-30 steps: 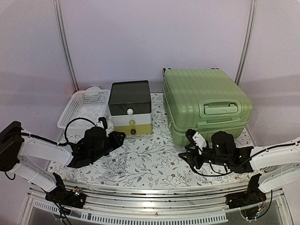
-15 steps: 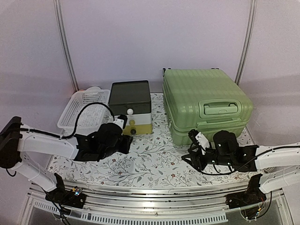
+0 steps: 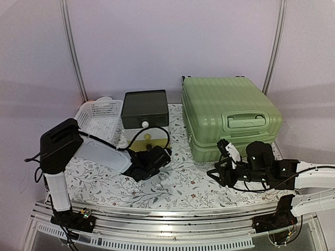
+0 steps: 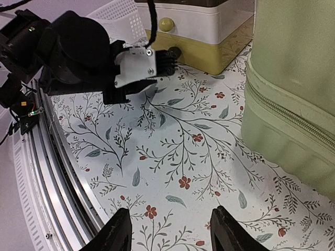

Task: Open, take out, and arrange the luggage
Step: Move the storage box to the corner of the board.

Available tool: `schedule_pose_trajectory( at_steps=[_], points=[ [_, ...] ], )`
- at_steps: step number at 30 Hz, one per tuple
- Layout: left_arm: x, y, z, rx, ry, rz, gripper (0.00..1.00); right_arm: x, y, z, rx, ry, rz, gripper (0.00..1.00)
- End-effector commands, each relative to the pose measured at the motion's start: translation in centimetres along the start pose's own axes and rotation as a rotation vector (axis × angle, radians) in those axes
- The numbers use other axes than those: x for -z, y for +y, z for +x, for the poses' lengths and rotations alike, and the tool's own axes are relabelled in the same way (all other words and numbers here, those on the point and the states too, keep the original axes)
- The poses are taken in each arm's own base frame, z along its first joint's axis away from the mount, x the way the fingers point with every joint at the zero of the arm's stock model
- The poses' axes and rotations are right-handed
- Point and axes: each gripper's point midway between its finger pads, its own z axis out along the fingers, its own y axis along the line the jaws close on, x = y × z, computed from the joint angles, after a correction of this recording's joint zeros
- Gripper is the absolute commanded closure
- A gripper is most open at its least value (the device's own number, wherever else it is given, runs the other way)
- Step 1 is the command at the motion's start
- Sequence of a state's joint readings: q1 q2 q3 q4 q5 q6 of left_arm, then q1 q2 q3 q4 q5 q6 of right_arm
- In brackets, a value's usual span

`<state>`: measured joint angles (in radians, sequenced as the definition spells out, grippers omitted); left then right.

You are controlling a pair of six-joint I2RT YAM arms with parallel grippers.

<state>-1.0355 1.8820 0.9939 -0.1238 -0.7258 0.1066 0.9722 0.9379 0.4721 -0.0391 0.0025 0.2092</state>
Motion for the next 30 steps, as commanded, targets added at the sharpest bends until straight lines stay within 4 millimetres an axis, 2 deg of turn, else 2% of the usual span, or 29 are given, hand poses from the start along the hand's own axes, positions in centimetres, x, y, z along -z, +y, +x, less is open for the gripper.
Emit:
schedule_pose_trajectory(
  at_steps=[1, 6, 9, 15, 22, 30],
  points=[
    [-2.4, 0.2, 0.5, -0.247, 0.067, -0.174, 0.73, 0.1, -0.5, -0.2, -0.013, -0.006, 0.024, 0.48],
    [-4.3, 0.6, 0.3, -0.252, 0.079, -0.235, 0.82, 0.0, -0.6, -0.2, -0.012, -0.006, 0.030, 0.48],
    [-5.7, 0.9, 0.6, -0.255, 0.105, -0.234, 1.00, 0.0, -0.7, -0.2, -0.010, -0.010, 0.035, 0.48],
    [-8.0, 1.6, 1.4, -0.261, 0.136, -0.238, 1.00, -0.1, -0.8, -0.3, -0.008, -0.015, 0.042, 0.48],
    [-11.4, 4.1, 2.4, -0.227, 0.213, -0.245, 1.00, -0.5, -0.9, -0.2, -0.004, -0.007, 0.046, 0.48],
    [-14.3, 6.5, 2.3, -0.207, 0.232, -0.259, 1.00, -0.5, -0.7, -0.7, -0.004, -0.014, 0.041, 0.48]
  ],
)
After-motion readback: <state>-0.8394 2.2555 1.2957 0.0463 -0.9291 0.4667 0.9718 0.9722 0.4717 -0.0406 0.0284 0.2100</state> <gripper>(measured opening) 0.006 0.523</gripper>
